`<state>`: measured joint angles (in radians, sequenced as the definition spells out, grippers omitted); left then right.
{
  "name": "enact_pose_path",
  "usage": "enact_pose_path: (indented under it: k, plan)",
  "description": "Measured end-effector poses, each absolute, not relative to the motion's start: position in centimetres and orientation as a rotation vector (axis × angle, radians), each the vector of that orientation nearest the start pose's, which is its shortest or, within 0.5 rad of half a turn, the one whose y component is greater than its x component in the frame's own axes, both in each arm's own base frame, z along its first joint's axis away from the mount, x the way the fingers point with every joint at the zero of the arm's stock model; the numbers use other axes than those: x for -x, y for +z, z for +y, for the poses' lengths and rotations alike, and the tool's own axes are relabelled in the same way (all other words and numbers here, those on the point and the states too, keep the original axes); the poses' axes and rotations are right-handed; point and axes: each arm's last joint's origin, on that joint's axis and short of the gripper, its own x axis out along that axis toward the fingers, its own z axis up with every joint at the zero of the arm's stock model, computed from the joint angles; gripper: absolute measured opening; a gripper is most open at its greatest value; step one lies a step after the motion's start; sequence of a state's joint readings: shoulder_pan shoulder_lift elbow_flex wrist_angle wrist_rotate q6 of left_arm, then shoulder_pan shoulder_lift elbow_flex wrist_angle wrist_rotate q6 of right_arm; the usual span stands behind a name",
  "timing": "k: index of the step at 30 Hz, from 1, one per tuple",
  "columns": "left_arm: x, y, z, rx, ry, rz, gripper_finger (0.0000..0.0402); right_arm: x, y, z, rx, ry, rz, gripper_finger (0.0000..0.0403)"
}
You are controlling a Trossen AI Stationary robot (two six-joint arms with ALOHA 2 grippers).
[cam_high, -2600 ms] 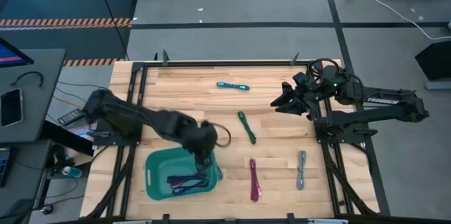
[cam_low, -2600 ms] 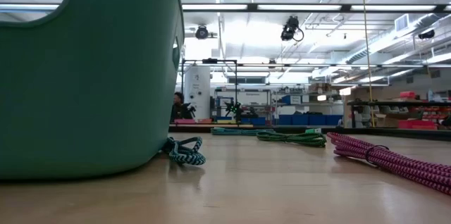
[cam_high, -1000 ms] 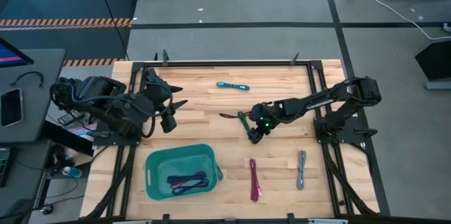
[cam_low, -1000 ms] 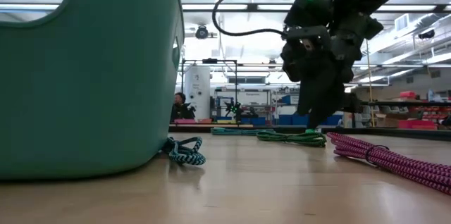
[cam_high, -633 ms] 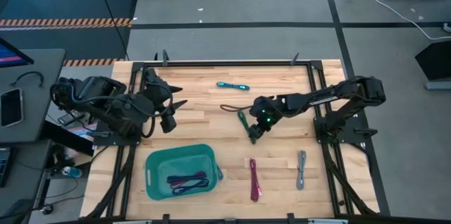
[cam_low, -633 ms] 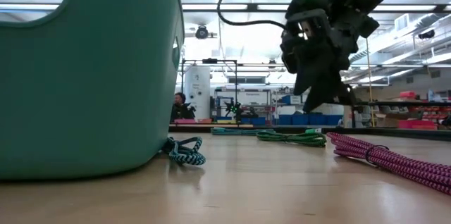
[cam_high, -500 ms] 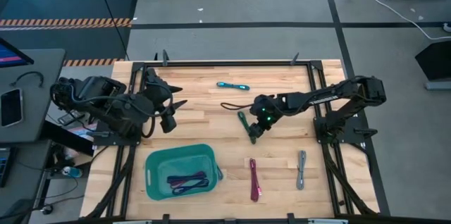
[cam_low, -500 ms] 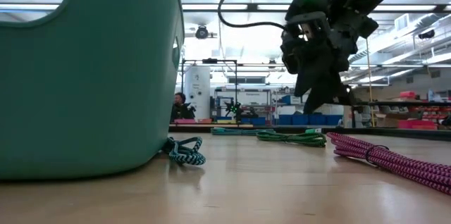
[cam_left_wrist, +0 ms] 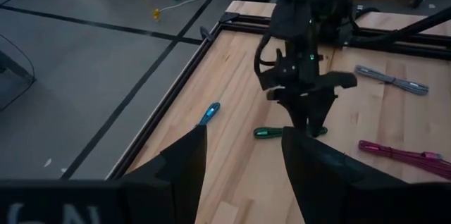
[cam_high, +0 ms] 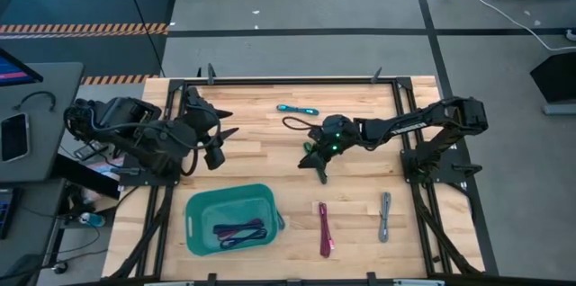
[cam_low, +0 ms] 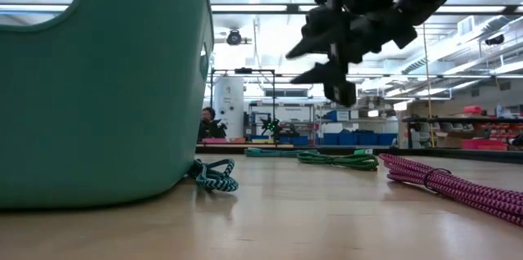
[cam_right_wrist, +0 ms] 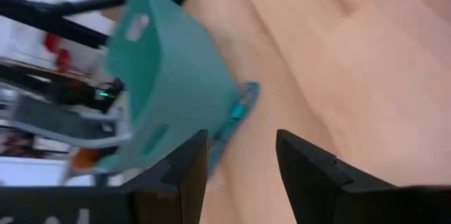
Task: Pick and place USB-C Cables
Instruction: Put the green charger cable into the green bin
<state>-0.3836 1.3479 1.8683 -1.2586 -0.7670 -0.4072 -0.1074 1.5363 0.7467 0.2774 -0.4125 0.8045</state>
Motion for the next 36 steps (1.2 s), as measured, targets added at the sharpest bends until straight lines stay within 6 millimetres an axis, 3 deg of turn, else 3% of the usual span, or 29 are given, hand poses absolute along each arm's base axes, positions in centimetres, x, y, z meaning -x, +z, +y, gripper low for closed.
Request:
enact_pose_path:
  k: [7, 12, 17, 26, 36]
  plan:
    - [-20.2, 47.5, -6.0, -0.016, 0.481, 0.535, 0.019, -31.1, 20.5, -1.7, -0.858, 0.056, 0.843, 0.0176]
    - [-20.2, 47.5, -6.0, -0.02, 0.482, 0.54, 0.019, -30.9, 23.3, -2.0, -0.725, -0.098, 1.016, 0.0176]
    - [-20.1, 47.5, -6.0, -0.022, 0.482, 0.542, 0.019, -30.3, 24.3, -2.2, -0.667, -0.239, 1.09, 0.0176]
    - [-20.1, 47.4, -6.0, -0.029, 0.48, 0.544, 0.019, -30.8, 22.6, -1.1, -0.668, -0.381, 1.13, 0.0197]
    - [-20.1, 47.4, -6.0, -0.033, 0.479, 0.545, 0.019, -32.5, 17.5, 0.6, -0.65, -0.426, 1.299, 0.0238]
